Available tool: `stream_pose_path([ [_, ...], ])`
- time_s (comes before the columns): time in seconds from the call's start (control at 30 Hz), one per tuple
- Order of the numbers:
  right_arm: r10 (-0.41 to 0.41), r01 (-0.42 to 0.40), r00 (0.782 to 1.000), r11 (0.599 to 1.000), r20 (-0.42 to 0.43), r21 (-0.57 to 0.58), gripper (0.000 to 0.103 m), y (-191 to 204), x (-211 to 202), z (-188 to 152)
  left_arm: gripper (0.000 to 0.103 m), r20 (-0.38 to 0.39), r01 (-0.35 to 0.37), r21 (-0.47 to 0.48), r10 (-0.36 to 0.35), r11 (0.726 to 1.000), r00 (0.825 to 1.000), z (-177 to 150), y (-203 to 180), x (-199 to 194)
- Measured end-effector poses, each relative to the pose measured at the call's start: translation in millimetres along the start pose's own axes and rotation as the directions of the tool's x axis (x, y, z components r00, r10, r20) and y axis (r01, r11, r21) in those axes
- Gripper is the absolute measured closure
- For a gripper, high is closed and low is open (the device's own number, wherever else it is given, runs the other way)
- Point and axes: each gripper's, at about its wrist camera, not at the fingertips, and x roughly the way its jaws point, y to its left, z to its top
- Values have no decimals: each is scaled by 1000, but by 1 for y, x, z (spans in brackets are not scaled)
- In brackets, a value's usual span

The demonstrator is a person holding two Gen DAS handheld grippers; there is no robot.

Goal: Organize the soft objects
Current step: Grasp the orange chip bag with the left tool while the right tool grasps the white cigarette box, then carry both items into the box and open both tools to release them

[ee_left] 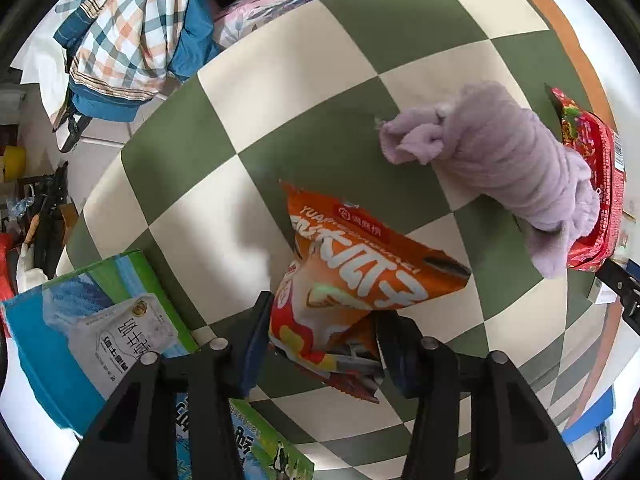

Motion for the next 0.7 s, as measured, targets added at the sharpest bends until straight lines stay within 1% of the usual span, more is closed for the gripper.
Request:
stream_pose_path([
  [0.27,19,-19,1000,1000,14,0,46,-3,2,-25,61,39,-10,7,9,1000,999,-15,-21,-16],
  [0.4,41,-41,998,999,36,-6,46,-1,-8,-38,63,57,10,4,-10,1000,998,-21,-28,-31],
  [0.53,77,-76,995,997,61,-16,46,2,-26,-52,64,91,52,-12,-51,999,995,-32,-31,-54],
  [0.63,106,-103,991,994,87,-44,46,7,-48,-65,64,127,88,-15,-85,996,988,-46,-29,-72],
  [0.7,129,-123,986,990,101,-64,46,14,-61,-73,64,162,110,-17,-106,994,981,-61,-26,-89],
])
